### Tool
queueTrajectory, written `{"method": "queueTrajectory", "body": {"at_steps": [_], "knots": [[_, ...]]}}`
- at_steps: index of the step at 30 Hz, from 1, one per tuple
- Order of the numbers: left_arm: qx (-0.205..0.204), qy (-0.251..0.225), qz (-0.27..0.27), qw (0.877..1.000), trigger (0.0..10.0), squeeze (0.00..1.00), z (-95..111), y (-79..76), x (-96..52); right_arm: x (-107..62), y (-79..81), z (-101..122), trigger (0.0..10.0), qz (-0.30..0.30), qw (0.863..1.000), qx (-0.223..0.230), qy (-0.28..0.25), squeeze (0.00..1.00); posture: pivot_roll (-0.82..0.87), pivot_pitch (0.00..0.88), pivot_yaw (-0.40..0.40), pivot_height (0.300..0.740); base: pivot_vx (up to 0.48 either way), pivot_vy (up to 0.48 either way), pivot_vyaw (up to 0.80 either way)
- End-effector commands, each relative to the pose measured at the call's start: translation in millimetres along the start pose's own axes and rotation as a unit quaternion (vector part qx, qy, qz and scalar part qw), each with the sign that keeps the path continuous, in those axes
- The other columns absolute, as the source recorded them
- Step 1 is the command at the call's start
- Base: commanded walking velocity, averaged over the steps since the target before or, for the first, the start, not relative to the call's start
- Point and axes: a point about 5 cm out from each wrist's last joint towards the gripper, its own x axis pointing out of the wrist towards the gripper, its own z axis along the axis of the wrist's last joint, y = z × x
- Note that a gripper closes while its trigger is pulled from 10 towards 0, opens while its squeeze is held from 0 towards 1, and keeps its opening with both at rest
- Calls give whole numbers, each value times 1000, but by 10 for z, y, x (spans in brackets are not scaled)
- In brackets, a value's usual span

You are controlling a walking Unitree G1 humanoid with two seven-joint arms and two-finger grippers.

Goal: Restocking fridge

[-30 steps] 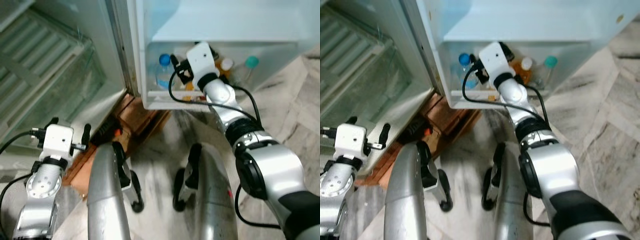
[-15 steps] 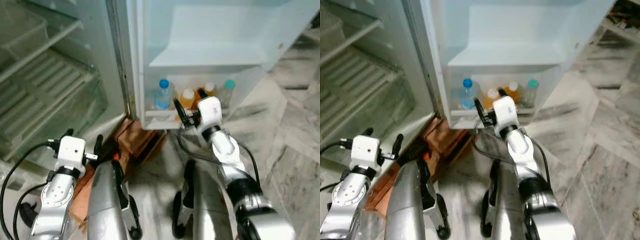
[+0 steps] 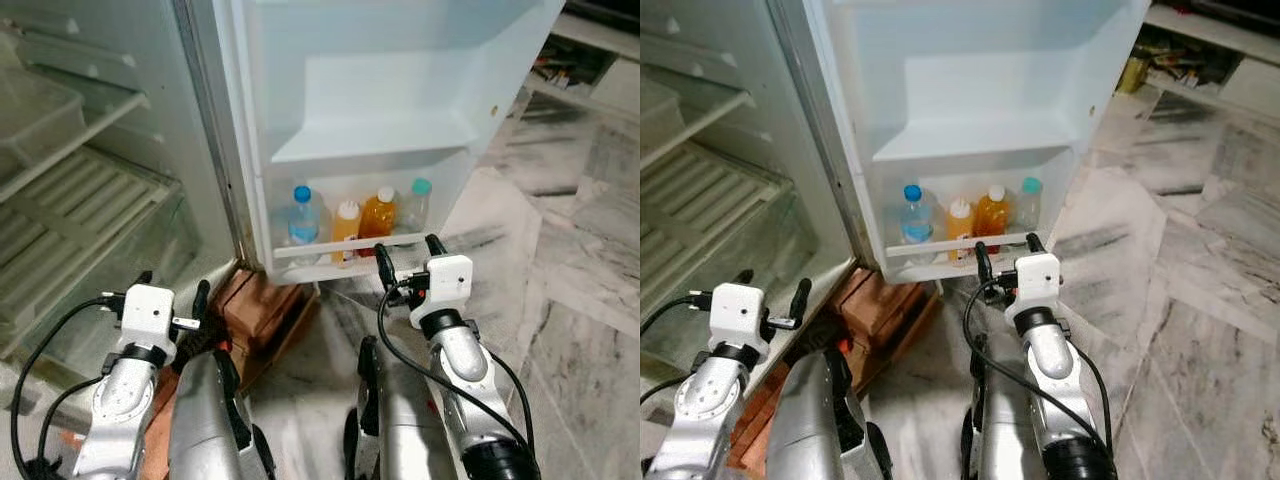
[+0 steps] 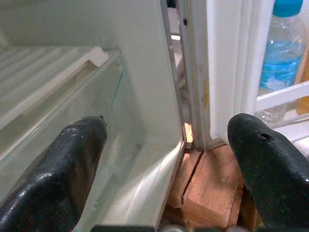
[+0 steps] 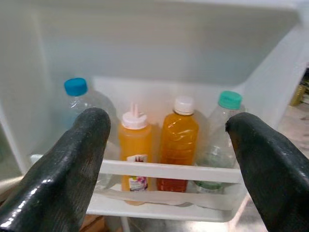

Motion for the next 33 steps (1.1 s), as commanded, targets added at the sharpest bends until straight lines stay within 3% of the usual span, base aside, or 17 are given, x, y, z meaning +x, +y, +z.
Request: {"method": "queueTrajectory", "body": {"at_steps": [1, 22, 26, 33], "knots": [[7, -2, -1, 1000, 10000, 0, -3, -20, 22, 11, -40, 41, 10000, -18, 1000, 6, -2, 0, 2, 0, -2, 547, 0, 0, 0], [15, -22, 16, 1000, 10000, 0, 48, -18, 168, 134, -114, -95, 10000, -41, 998, 17, 42, 0, 29, 0, -10, 677, 0, 0, 0], [13, -14, 33, 999, 10000, 0, 15, 62, 149, 100, -143, -94, 10000, -44, 998, 16, 42, 0, 32, 0, -21, 702, 0, 0, 0], [10, -8, 38, 999, 10000, 0, -34, 54, 96, -22, -166, -133, 10000, -40, 998, 11, 52, 0, 30, 0, -42, 740, 0, 0, 0]]}}
